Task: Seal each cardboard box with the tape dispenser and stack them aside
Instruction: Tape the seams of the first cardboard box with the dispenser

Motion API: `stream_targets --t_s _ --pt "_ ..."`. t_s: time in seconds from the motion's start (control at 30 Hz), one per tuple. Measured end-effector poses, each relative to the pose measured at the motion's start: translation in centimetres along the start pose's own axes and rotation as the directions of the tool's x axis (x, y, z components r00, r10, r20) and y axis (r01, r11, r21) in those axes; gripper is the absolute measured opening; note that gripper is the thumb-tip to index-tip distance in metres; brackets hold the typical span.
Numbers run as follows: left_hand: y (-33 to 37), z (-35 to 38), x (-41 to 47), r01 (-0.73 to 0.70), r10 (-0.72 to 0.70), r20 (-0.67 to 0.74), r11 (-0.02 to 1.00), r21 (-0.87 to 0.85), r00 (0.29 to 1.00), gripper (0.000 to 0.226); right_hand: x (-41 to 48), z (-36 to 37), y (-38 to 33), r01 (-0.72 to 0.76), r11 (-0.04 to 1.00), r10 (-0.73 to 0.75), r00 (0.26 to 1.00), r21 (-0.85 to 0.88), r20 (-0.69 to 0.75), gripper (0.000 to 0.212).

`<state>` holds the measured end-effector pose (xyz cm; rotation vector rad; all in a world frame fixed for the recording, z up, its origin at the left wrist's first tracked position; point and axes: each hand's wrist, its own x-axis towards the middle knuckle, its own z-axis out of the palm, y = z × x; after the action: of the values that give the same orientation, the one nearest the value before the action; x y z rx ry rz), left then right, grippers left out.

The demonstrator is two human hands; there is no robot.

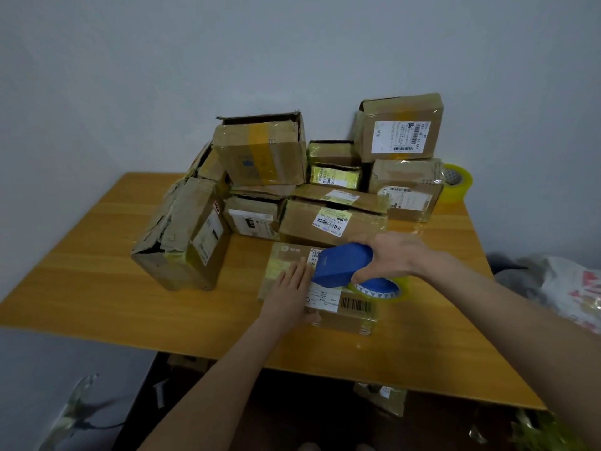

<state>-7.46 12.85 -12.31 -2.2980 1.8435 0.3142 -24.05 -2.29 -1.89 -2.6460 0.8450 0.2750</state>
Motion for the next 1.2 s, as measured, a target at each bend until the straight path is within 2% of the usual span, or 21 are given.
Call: stream_targets --t_s 0.37,0.63,0.8,0.97,1.03,1.2 --pt "-0.5 0.0 -0.2 -0.013 0.013 0.018 1.0 0.021 1.0 0.109 -0.6 -0.5 1.5 -0.014 1.0 0.014 1.0 0.006 0.011 0.064" --pt "-0.4 0.1 0.0 -0.003 0.002 0.013 0.999 0.035 1.0 0.11 -3.9 -0.8 6.1 -0.107 0.986 0.097 0.992 0.126 0.083 0.053" --pt "-0.1 0.0 0.1 0.006 -0.005 -0.008 0.999 0.036 1.0 0.111 -4.5 1.0 6.1 -0.181 0.983 0.183 0.979 -0.03 0.092 0.063" --pt "2.2 -0.1 0.4 0.029 -0.029 0.003 1.0 0.005 1.0 0.119 -4.1 1.7 5.6 -0.232 0.972 0.236 0.966 -0.041 0.111 0.067" --pt "3.4 -0.2 0.6 0.004 -0.004 -0.008 1.0 0.012 1.0 0.12 -3.9 1.6 5.2 -0.231 0.97 0.239 0.964 -0.074 0.12 0.069" --pt "5.6 -0.3 0.8 -0.135 0.135 -0.016 0.991 -0.012 0.991 0.105 -3.7 1.7 5.0 -0.217 0.963 0.243 0.956 -0.162 0.165 0.077"
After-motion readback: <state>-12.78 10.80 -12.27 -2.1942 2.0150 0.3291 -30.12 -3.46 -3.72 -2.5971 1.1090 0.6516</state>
